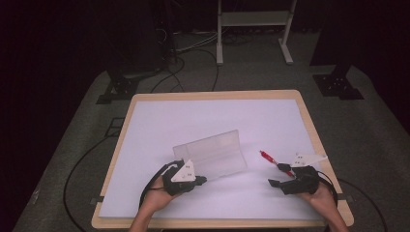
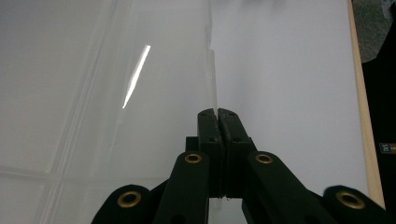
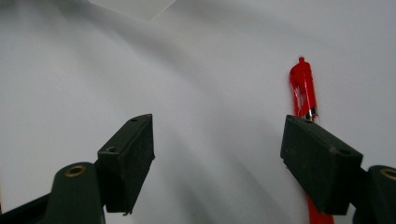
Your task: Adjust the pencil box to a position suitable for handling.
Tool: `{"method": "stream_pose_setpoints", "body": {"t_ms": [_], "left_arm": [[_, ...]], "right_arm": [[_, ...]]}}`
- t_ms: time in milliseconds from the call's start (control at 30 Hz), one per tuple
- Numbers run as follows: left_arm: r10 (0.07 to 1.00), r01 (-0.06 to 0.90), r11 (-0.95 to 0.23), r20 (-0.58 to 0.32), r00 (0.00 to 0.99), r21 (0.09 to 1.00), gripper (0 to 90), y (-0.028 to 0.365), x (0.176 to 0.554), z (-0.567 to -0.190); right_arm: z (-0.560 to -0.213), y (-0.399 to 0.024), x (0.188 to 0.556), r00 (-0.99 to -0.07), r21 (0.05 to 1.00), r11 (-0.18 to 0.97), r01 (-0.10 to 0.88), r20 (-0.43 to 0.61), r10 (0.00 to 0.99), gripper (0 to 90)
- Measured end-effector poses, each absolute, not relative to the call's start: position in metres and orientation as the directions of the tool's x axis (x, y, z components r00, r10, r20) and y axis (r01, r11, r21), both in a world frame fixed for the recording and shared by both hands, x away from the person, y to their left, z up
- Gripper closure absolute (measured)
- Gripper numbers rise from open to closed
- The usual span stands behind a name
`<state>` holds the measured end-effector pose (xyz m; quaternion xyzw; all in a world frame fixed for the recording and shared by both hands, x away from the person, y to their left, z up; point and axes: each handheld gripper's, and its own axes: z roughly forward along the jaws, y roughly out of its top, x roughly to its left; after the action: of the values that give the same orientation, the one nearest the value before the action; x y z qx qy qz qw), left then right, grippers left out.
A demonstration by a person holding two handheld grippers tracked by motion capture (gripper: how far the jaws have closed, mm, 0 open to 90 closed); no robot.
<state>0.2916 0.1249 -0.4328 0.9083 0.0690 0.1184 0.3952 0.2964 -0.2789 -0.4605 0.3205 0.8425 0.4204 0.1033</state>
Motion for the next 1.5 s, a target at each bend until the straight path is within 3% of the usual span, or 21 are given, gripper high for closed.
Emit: {"method": "stream_pose_setpoints", "body": {"t_ms": [1500], "left_arm": [[0.165, 0.087, -0.72, 0.048, 0.985, 0.688, 88.8, 0.108, 0.303, -0.464]], "right_arm": [[-0.462, -0.284, 0.299, -0.755, 0.763, 0.45, 0.463, 0.074, 0.652, 25.2]]}}
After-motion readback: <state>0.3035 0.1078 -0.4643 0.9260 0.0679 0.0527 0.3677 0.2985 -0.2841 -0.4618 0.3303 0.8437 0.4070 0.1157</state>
